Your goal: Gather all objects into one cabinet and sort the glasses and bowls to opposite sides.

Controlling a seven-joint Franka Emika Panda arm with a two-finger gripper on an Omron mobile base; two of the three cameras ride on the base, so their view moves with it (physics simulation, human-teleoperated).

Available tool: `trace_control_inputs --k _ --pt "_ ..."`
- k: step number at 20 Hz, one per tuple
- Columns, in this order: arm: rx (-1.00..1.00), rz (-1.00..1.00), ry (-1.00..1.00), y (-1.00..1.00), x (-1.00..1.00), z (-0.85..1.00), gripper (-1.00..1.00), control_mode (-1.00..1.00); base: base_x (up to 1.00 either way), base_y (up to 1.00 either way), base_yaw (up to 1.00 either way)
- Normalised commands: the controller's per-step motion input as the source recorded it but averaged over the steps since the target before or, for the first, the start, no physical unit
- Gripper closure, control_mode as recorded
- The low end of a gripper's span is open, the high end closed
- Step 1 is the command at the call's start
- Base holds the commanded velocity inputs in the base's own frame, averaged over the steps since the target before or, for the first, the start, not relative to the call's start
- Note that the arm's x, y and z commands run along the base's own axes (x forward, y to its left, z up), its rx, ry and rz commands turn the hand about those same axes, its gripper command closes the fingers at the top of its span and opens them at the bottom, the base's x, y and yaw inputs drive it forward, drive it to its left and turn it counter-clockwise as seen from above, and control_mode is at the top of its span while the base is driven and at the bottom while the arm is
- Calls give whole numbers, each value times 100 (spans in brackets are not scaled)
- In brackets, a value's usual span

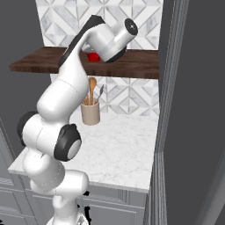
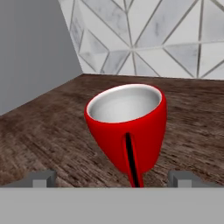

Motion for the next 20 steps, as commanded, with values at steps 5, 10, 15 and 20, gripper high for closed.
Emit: trace_control_inputs --k 5,10,15,20 --pt "0 5 0 -8 23 0 -100 -100 0 0 0" --pt "0 0 0 0 1 0 -100 -100 0 0 0" --pt "0 0 0 0 3 0 -100 -100 0 0 0" --pt "0 0 0 0 13 -4 -100 -100 0 0 0"
